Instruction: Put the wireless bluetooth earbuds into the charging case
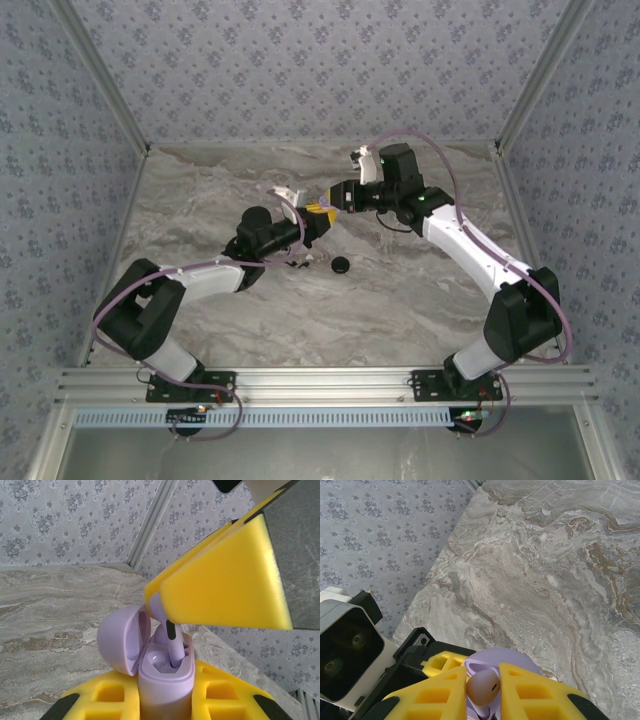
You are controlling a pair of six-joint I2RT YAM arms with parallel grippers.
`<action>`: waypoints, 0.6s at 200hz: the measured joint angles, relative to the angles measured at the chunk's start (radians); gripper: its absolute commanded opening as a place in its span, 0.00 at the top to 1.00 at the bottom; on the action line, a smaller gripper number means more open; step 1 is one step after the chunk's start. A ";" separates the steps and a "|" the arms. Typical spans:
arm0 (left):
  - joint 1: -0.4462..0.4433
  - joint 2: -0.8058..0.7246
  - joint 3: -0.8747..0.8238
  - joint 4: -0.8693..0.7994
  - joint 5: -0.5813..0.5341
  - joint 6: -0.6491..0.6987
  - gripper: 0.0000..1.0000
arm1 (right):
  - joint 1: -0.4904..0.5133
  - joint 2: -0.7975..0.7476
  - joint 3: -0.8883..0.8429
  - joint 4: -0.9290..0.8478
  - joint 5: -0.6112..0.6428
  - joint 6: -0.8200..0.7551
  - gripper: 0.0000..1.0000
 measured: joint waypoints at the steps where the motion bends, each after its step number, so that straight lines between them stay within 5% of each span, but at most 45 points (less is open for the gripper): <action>1: 0.000 0.000 0.000 0.000 0.000 0.000 0.90 | 0.000 0.000 0.000 0.000 0.000 0.000 0.80; 120: 0.000 -0.003 0.000 -0.008 -0.003 0.001 0.90 | 0.003 -0.017 0.003 -0.039 0.019 -0.042 0.69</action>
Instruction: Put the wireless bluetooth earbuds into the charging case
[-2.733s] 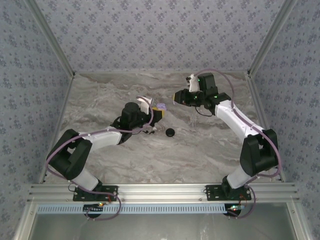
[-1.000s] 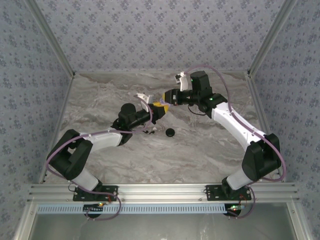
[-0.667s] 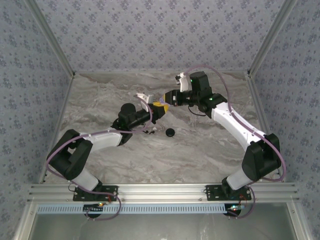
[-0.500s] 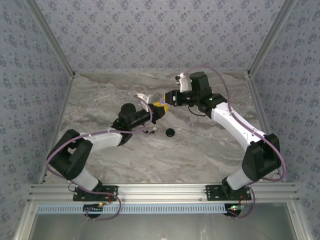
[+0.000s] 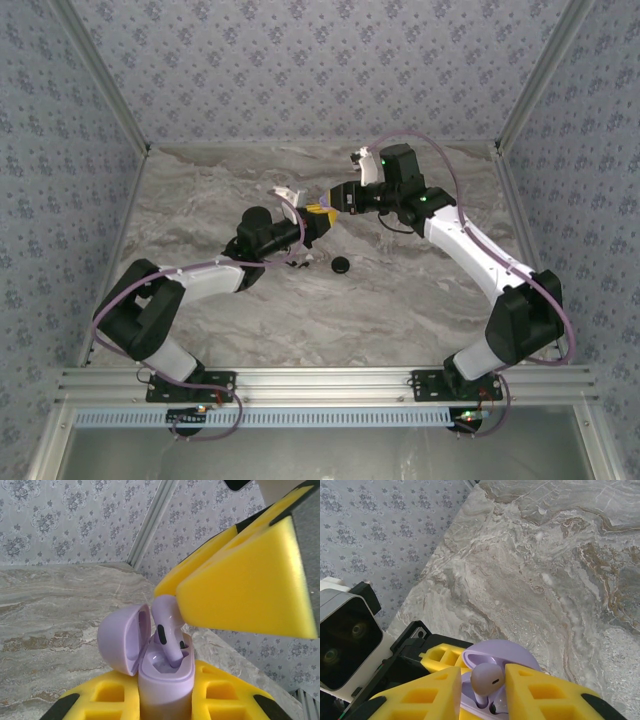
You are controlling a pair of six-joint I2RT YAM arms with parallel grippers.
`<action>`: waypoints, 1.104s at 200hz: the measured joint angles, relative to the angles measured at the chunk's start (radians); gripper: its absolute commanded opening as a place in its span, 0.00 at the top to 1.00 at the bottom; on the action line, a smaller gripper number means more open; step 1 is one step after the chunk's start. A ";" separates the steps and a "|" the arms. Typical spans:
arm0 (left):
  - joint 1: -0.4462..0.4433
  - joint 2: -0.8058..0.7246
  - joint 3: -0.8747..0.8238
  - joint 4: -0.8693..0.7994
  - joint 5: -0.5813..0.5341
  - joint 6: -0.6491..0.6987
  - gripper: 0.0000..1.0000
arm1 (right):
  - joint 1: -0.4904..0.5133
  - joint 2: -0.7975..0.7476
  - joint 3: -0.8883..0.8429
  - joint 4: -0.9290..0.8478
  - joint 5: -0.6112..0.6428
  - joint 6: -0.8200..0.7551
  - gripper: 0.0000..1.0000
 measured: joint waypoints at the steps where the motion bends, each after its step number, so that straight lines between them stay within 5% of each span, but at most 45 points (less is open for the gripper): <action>1: 0.000 0.000 0.000 0.000 0.000 0.000 0.90 | 0.000 0.000 0.000 -0.001 0.000 0.000 0.69; 123: 0.000 -0.039 0.000 -0.055 0.001 0.073 0.90 | 0.019 -0.034 0.043 -0.109 0.053 -0.064 0.63; 221: 0.000 -0.084 0.000 -0.129 0.029 0.169 0.90 | 0.032 -0.058 0.078 -0.181 0.056 -0.124 0.78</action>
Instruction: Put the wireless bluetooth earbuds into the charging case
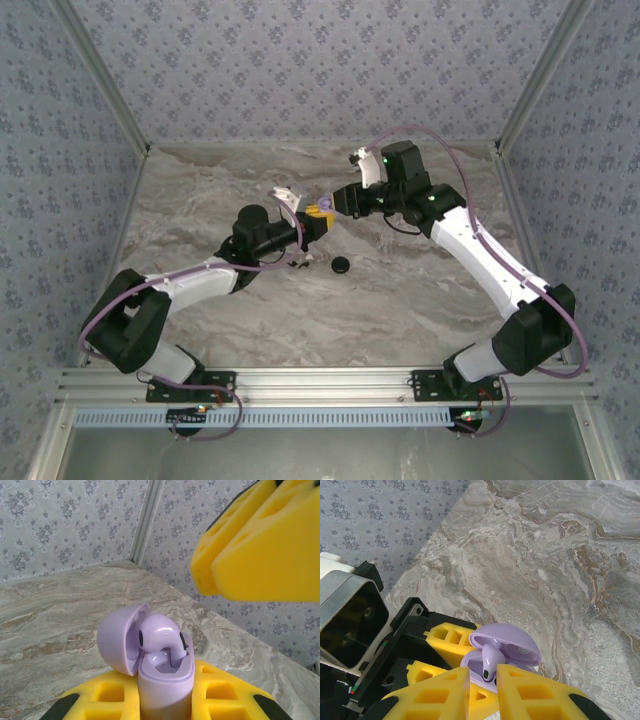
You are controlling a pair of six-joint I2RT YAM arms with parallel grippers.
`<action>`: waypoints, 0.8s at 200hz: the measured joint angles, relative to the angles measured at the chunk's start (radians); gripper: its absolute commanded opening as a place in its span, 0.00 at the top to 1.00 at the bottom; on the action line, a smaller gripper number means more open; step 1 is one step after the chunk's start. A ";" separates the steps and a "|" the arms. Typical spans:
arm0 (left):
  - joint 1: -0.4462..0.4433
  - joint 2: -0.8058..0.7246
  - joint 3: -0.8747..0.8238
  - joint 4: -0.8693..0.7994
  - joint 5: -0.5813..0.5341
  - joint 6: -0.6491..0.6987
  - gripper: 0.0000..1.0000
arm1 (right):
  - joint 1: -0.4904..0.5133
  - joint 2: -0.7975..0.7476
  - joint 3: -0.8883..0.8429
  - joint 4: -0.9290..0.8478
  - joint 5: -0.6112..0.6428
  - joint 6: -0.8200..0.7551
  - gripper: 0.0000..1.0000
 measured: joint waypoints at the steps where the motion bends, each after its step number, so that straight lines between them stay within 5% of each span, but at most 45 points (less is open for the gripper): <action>1: 0.000 0.000 0.000 0.000 0.001 0.000 0.90 | 0.000 0.000 0.000 -0.001 0.000 0.000 0.78; 160: -0.006 -0.013 0.000 -0.004 0.055 0.011 0.91 | 0.017 0.043 0.031 -0.042 -0.018 -0.018 0.77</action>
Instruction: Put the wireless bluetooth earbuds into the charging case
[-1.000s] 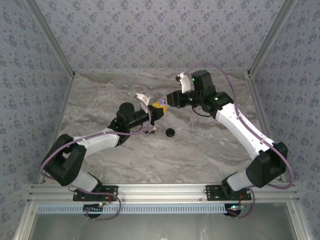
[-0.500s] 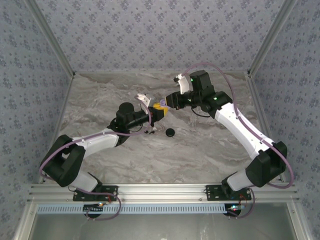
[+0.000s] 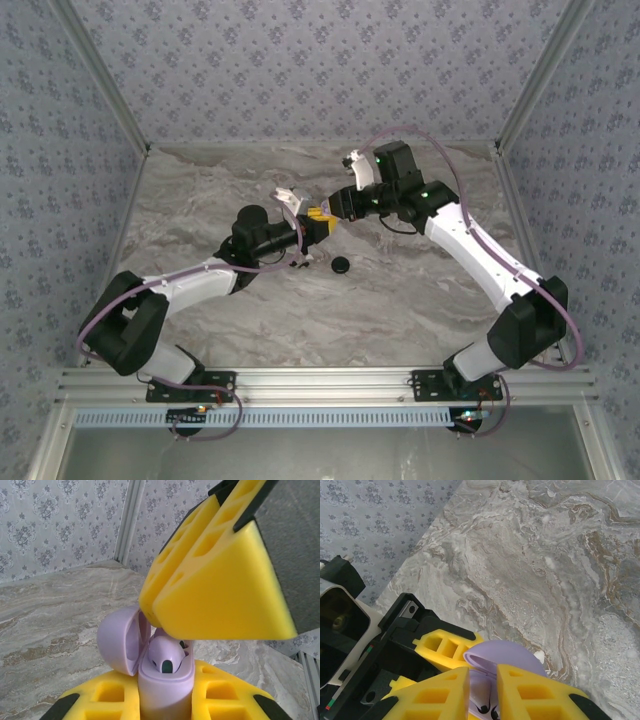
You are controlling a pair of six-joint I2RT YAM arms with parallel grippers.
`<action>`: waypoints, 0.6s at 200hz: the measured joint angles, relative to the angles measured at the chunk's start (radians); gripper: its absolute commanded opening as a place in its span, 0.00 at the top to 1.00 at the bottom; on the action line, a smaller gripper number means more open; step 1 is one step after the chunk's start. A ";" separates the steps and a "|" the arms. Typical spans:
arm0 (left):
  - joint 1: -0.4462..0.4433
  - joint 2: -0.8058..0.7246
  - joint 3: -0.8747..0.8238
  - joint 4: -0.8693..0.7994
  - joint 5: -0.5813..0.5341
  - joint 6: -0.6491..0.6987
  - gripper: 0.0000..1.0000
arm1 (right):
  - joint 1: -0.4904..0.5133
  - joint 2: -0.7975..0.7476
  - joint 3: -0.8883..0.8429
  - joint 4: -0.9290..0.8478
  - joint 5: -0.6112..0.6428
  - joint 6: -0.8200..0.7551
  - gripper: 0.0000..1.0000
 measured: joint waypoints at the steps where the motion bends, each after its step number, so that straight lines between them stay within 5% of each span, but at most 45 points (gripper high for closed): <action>1: 0.000 0.000 0.000 0.000 0.000 0.000 0.91 | 0.000 0.000 0.000 0.000 0.000 0.000 0.77; 120: 0.000 -0.007 0.000 -0.060 -0.002 0.034 0.90 | -0.068 -0.080 -0.065 0.051 0.066 0.048 0.74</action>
